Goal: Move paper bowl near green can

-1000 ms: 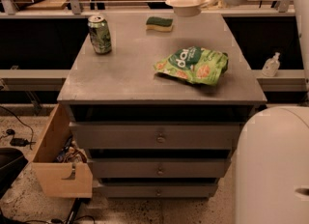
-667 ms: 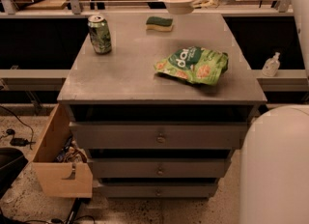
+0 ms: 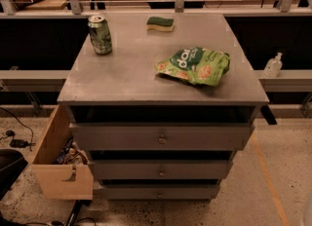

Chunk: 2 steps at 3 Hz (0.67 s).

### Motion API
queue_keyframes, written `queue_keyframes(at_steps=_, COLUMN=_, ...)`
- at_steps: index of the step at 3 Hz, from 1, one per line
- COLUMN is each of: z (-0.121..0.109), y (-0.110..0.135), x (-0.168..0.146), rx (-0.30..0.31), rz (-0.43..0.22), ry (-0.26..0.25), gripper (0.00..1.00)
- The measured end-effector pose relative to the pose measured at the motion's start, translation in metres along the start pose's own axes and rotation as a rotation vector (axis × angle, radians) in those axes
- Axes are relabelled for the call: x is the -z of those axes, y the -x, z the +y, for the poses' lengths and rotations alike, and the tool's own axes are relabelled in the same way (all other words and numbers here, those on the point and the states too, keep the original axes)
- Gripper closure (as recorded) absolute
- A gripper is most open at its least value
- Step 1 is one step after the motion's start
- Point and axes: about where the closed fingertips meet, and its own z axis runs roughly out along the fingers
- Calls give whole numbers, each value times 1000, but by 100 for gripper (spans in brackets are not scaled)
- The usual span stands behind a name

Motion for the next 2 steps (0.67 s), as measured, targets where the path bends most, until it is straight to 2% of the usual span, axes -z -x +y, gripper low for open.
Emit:
queue_keyframes(at_steps=1, z=16, y=50, x=-1, rx=-26, rz=-1, ry=-31, gripper=100)
queue_keyframes(at_steps=2, z=70, y=83, x=-29, rx=-33, rz=-31, ry=56, gripper=100)
